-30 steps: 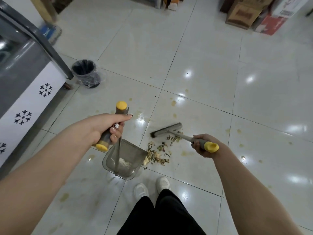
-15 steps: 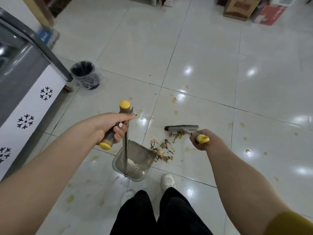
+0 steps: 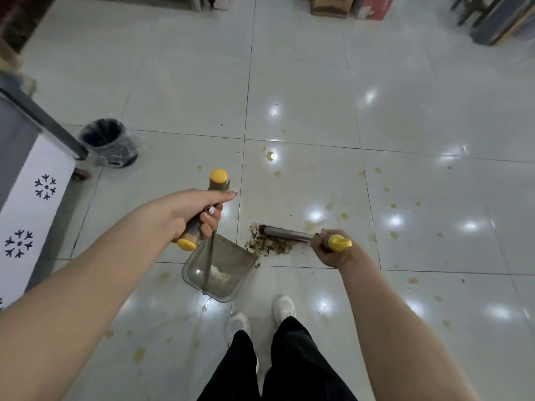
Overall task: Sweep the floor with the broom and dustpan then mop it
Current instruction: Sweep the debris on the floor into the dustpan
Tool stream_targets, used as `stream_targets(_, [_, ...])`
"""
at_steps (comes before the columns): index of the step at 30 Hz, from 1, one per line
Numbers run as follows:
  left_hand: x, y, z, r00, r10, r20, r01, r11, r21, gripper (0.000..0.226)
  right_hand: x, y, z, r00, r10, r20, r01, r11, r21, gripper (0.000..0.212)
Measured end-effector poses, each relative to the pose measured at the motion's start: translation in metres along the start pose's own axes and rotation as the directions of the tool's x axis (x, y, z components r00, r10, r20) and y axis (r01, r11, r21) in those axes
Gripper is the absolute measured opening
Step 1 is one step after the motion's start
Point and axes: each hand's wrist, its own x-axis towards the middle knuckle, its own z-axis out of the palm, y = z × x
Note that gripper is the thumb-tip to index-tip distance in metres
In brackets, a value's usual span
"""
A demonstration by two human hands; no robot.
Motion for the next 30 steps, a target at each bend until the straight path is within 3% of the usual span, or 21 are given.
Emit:
stream_targets(4, [-0.008,-0.016,-0.004,1.0,0.0,-0.008,0.0,1.0,0.011,0.04,-0.017,-0.009,-0.02,0.998,0.055,0.022,-0.048,0.966,-0.254,0.02])
stream_targets(8, [-0.013,-0.026,-0.008,1.0,-0.001,-0.02,0.001,1.0,-0.005,0.039,-0.021,-0.016,-0.016,0.998,0.026,-0.053,-0.052,0.812,-0.582,0.015])
stream_targets(11, [-0.014,-0.03,-0.011,0.999,-0.009,-0.04,0.008,0.999,-0.031,0.039,-0.019,-0.024,-0.008,0.992,-0.075,-0.097,-0.032,0.603,-0.797,0.011])
stream_targets(15, [-0.016,-0.034,-0.012,0.998,-0.029,-0.052,0.027,0.999,-0.035,0.039,-0.016,-0.033,-0.005,0.968,-0.236,-0.091,-0.019,0.291,-0.956,0.02])
stream_targets(21, [-0.017,-0.039,-0.008,0.997,-0.035,-0.062,0.035,0.999,-0.001,0.041,-0.007,-0.038,-0.014,0.909,-0.416,0.007,-0.084,-0.201,-0.976,0.019])
stream_targets(24, [-0.016,-0.041,-0.005,0.997,-0.034,-0.067,0.037,0.998,0.046,0.042,-0.001,-0.03,-0.021,0.893,-0.448,0.045,-0.144,-0.379,-0.914,0.021])
stream_targets(27, [-0.013,-0.041,-0.003,0.997,-0.032,-0.065,0.038,0.994,0.1,0.043,0.009,-0.017,-0.029,0.921,-0.387,-0.039,-0.206,-0.4,-0.893,0.022])
stream_targets(30, [-0.011,-0.039,-0.001,0.998,-0.031,-0.051,0.038,0.99,0.138,0.043,0.018,0.0,-0.042,0.947,-0.235,-0.219,-0.25,-0.111,-0.962,0.007])
